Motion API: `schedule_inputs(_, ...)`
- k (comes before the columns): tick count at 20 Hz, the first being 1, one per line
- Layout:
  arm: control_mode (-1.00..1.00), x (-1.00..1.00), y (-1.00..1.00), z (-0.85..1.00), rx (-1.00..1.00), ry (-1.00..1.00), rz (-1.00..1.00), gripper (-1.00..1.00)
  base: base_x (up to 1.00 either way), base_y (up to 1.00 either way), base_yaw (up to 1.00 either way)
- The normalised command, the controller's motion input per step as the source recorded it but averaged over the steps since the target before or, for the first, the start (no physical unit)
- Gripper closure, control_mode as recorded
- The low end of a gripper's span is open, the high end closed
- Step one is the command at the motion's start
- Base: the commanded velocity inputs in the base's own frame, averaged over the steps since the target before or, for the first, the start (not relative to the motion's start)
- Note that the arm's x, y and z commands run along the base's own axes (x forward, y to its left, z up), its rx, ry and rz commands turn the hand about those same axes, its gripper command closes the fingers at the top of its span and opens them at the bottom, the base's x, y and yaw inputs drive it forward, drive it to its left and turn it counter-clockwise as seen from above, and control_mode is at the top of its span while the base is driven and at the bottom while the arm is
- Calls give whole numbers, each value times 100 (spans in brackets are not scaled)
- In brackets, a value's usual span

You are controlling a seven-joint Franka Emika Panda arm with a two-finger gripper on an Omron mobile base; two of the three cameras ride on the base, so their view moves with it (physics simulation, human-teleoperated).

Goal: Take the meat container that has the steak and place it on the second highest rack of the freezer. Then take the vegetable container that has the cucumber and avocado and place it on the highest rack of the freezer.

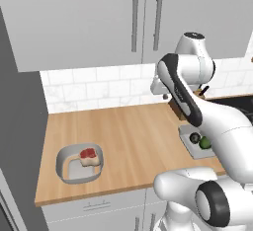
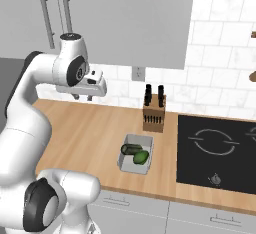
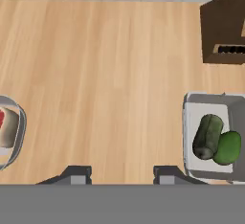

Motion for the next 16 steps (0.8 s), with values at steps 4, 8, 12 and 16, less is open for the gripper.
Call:
schedule_inputs(4, -100, -28, 0, -21, 0, 6, 0, -100, 0, 0, 0)
schedule_inputs(8, -100, -35, 7, -58, -1, 19, 0, -100, 0, 0, 0)
schedule_inputs(12, -100, -10, 18, -75, 0, 24, 0, -100, 0, 0, 0)
schedule_inputs(16, -100, 0, 15, -66, 1, 18, 0, -100, 0, 0, 0)
